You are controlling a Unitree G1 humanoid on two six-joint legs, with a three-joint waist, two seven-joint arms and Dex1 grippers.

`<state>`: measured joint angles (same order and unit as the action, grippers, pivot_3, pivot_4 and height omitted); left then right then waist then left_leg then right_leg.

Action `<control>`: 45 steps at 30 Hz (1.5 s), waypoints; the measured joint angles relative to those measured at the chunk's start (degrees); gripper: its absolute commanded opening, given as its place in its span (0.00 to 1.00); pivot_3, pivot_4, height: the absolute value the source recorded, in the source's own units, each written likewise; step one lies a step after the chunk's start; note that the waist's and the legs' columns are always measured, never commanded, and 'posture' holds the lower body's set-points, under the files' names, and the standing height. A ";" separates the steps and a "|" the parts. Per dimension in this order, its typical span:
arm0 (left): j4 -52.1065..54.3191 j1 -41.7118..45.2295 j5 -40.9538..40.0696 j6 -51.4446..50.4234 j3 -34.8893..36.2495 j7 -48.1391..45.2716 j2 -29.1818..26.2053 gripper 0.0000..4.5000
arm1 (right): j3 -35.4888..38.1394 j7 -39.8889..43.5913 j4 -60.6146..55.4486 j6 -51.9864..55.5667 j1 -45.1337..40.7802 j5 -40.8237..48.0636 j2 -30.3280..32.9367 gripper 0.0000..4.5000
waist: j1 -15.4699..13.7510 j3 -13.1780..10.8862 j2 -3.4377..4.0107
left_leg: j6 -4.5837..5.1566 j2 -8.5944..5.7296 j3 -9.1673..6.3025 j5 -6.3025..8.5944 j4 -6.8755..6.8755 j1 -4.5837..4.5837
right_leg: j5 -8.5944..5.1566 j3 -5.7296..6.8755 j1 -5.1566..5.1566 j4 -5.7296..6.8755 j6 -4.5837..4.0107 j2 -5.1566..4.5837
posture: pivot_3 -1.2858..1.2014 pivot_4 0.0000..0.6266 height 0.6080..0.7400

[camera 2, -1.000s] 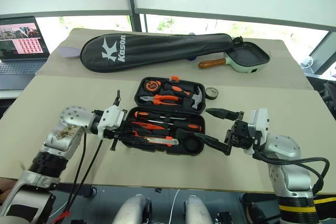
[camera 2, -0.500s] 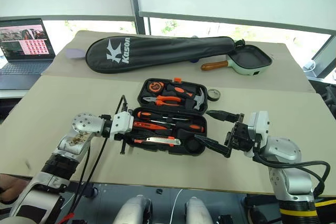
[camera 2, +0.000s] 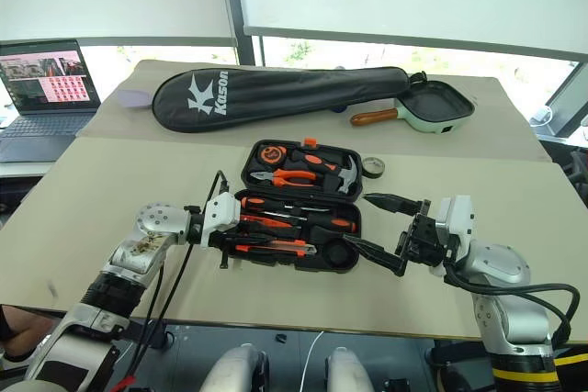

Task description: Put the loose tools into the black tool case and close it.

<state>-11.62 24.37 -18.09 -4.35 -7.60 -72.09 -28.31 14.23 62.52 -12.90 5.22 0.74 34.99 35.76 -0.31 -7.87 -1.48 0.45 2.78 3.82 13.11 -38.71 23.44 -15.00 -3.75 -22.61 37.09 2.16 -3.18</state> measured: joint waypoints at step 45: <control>10.36 -4.97 -11.13 -6.91 14.14 6.62 -5.44 0.99 | -33.21 -1.80 76.12 -9.70 -63.64 -46.44 -2.79 1.00 | 1.73 -0.24 -0.03 | -0.02 -0.04 0.33 -0.01 0.37 0.96 | -0.01 -0.19 -1.43 0.11 -0.08 -0.10 | 0.52 0.24 1.00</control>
<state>-1.27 19.40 -29.22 -11.26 6.54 -65.47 -33.74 -18.98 60.72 63.22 -4.48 -62.90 -11.45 32.97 1.42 -8.11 -1.51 0.43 2.73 4.15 13.10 -38.34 24.40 -15.01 -3.94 -24.04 37.20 2.08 -3.28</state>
